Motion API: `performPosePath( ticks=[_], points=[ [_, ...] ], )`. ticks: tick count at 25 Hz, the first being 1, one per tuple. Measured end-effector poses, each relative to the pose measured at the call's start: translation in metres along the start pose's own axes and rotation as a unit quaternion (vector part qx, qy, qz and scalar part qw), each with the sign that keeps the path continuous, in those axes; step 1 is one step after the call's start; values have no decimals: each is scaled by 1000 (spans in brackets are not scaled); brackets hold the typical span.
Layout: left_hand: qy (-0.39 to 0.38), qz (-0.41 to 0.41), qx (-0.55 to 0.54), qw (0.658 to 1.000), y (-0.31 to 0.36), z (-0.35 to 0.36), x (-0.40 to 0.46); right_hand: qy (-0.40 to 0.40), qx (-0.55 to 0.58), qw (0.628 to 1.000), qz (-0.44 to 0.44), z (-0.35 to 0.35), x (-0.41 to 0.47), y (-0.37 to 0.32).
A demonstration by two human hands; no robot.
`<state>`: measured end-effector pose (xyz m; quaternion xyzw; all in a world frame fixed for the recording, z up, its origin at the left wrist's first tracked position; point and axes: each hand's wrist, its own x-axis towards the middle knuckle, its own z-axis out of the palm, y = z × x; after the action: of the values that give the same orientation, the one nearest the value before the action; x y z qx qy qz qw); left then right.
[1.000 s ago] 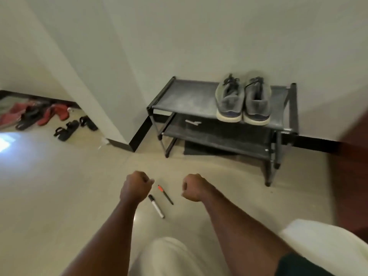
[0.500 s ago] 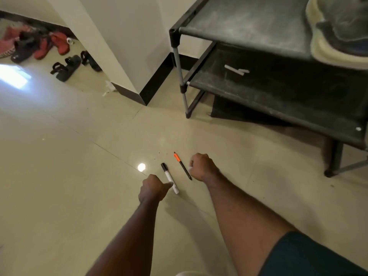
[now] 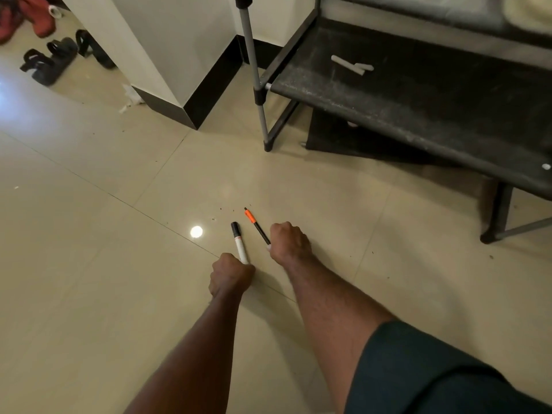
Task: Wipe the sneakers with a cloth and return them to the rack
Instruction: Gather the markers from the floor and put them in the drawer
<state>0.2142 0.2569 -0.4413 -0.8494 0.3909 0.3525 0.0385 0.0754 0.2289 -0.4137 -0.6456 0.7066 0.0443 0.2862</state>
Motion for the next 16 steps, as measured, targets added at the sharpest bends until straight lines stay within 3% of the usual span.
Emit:
performPosePath(
  ticks=[4, 8, 16],
  points=[
    [-8, 28, 14, 999, 7, -23, 0, -26, -30, 999, 17, -7, -7, 2],
    [-18, 105, 10, 994, 46, -74, -32, -26, 23, 997, 66, -51, -22, 9],
    [-41, 307, -36, 950, 171, -153, -224, 100, 144, 975, 135, -265, -135, 88]
  ],
)
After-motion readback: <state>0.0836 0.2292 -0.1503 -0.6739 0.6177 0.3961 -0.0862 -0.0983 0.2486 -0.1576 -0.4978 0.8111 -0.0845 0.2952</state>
